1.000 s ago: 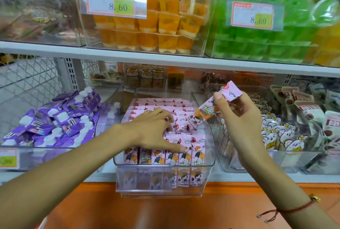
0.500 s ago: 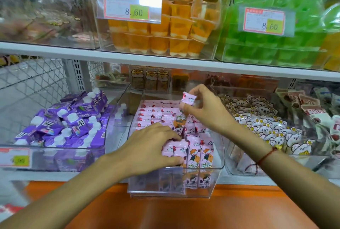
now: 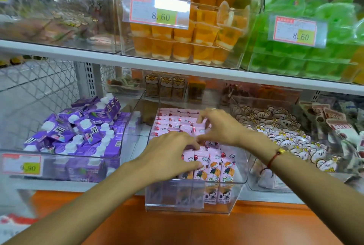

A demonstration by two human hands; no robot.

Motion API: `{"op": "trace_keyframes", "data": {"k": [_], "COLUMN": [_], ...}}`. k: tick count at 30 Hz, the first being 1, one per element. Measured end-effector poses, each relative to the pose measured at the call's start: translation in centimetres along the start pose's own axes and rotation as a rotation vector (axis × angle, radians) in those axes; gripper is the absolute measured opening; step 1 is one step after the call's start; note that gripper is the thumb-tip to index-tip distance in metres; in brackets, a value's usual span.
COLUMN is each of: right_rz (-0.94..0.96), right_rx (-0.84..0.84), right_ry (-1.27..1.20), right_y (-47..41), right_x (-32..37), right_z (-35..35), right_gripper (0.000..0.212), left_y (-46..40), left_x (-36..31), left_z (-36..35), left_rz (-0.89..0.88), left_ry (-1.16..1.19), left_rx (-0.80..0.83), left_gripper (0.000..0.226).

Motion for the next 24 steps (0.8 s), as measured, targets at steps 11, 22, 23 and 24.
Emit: {"op": "trace_keyframes", "data": {"k": [11, 22, 23, 24], "right_rz": [0.013, 0.014, 0.02, 0.016], "right_rx": [0.074, -0.026, -0.067, -0.125], "right_ry": [0.075, 0.043, 0.034, -0.007], "right_y": [1.1, 2.9, 3.0, 3.1], "right_x": [0.3, 1.0, 1.0, 0.9], "right_z": [0.3, -1.2, -1.0, -0.6], "right_gripper": [0.02, 0.011, 0.011, 0.012], "left_y": [0.3, 0.2, 0.2, 0.2], "left_x": [-0.3, -0.2, -0.2, -0.1], "left_z": [0.7, 0.1, 0.2, 0.2], "left_rz": [-0.007, 0.015, 0.021, 0.027], "left_ry": [0.012, -0.056, -0.053, -0.051], "left_rx": [-0.083, -0.077, -0.09, -0.103], "left_gripper": [0.037, 0.023, 0.024, 0.024]}}
Point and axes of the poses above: each hand's wrist, its own y-axis away from the middle knuckle, its own z-axis out of the back of the hand, x = y × z, the point moved 8 cm from there along -y, towards the middle knuckle, and after that the axes turned 2 degrees about x, right-handed, at the moved point
